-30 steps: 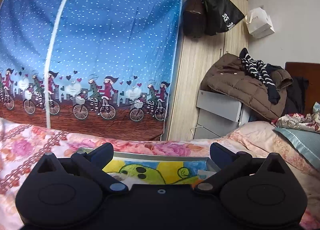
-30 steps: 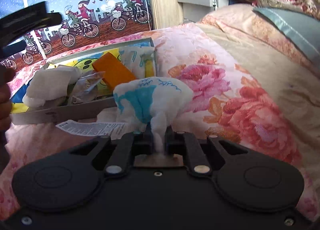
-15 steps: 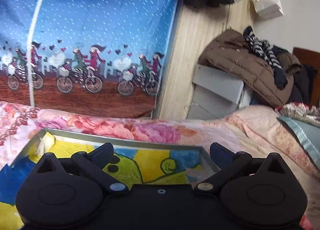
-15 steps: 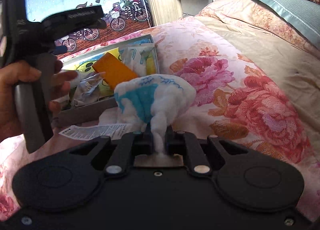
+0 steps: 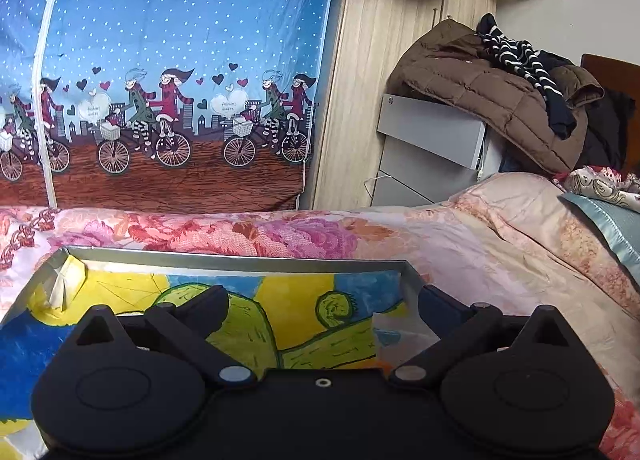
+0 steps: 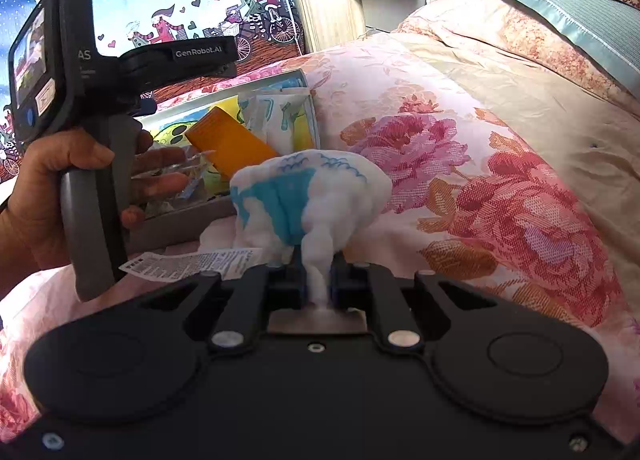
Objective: Organize soft objects
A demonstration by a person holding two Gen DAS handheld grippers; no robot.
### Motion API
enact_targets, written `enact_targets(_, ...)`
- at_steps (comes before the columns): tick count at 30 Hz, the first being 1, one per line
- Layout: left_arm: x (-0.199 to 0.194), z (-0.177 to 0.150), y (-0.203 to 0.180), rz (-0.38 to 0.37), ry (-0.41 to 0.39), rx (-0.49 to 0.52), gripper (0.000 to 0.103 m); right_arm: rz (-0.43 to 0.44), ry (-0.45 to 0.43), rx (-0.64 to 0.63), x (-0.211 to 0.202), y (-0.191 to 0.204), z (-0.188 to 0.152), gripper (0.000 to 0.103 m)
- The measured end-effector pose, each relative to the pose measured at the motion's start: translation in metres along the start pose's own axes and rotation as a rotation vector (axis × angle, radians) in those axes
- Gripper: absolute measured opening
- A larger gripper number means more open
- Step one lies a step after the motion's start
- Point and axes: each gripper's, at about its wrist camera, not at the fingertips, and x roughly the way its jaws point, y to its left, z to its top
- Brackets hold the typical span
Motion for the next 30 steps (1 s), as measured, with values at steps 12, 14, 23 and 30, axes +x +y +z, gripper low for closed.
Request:
enact_targets(12,0.014,-0.002,0.000,0.006,0.095,0.003,0.101,0.037,-0.041,-0.028,-0.006,0.006,0.000,0.006)
enact_targets(14,0.018,-0.002,0.000,-0.007,0.129,0.012,0.101,0.047,-0.064,-0.043,-0.010,0.010,0.001,0.006)
enact_targets(23,0.031,-0.005,0.004,-0.007,0.254,0.025,0.099,0.091,-0.196,-0.079,-0.030,0.016,0.005,0.005)
enact_targets(30,0.038,-0.007,0.005,-0.036,0.308,0.029,0.095,0.097,-0.198,-0.056,-0.031,0.015,0.005,0.005)
